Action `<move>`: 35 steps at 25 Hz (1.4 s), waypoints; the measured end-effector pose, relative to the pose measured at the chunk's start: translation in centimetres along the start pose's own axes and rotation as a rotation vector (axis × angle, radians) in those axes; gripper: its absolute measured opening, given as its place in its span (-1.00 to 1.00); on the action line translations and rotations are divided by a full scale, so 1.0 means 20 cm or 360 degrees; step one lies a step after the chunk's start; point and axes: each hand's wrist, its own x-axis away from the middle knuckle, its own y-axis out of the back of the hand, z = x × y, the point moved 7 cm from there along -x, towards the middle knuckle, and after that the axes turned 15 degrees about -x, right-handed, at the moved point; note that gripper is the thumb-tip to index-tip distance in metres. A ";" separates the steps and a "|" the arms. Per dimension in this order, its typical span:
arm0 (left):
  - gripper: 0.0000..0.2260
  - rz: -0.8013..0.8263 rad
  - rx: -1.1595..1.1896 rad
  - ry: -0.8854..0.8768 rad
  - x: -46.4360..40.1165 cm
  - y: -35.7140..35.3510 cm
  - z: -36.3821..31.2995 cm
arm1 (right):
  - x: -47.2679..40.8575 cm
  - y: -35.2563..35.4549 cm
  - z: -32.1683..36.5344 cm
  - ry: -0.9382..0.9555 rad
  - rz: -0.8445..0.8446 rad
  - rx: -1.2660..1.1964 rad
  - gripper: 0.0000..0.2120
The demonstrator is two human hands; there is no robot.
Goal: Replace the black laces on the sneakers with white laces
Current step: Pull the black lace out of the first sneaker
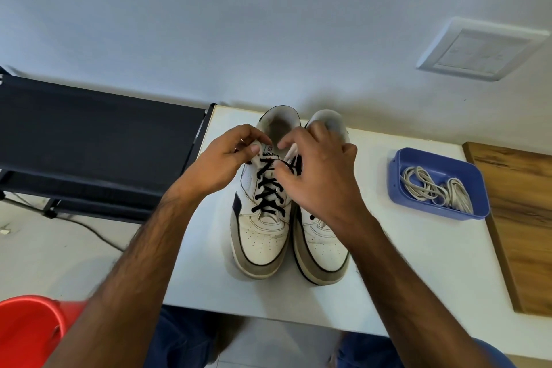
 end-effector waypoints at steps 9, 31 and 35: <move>-0.82 0.0022 -0.0054 0.0043 0.00 0.00 0.00 | -0.05 -0.06 0.03 0.0078 0.0025 0.0184 -0.93; -0.81 -0.0016 -0.0054 0.0082 0.00 0.01 0.01 | -0.07 0.14 -0.08 -0.0041 -0.0155 0.0012 -0.93; -0.81 -0.0022 -0.0100 0.0104 0.01 0.00 0.00 | 0.00 0.26 -0.18 -0.0277 -0.0239 0.0013 -0.93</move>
